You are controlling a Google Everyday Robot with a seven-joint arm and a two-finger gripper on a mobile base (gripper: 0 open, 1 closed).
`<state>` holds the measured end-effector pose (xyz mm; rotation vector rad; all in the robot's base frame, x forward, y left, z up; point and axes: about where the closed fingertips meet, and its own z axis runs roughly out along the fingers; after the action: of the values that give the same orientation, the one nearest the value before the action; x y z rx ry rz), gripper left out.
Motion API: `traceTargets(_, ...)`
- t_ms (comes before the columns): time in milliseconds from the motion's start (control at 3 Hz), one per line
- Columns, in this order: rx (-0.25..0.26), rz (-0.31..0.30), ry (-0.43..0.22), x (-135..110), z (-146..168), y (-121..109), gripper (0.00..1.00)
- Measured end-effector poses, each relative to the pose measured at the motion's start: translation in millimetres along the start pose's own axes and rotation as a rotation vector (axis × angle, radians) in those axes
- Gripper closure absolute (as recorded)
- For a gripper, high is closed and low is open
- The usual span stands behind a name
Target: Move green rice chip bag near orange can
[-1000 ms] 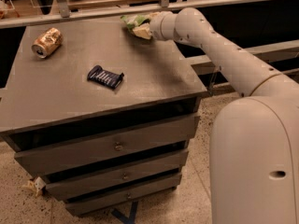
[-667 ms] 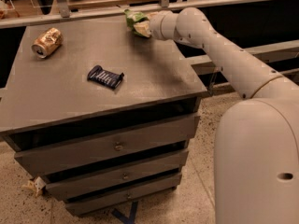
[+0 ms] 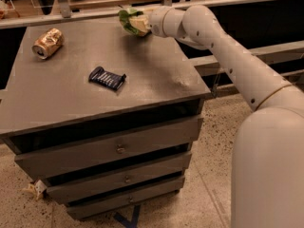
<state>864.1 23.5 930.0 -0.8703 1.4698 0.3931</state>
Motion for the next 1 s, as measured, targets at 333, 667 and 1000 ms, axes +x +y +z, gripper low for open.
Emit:
traceTargets(333,-0.041,0.046,-0.081,-26.7,-5.2,11.6,1.0)
traceTargets(667,-0.094,0.087,-0.142,-46.9,-7.9,27.8,1.0)
traceTargets(1000,-0.166,0.085,-0.174,-62.4,-7.3,50.6,1.0)
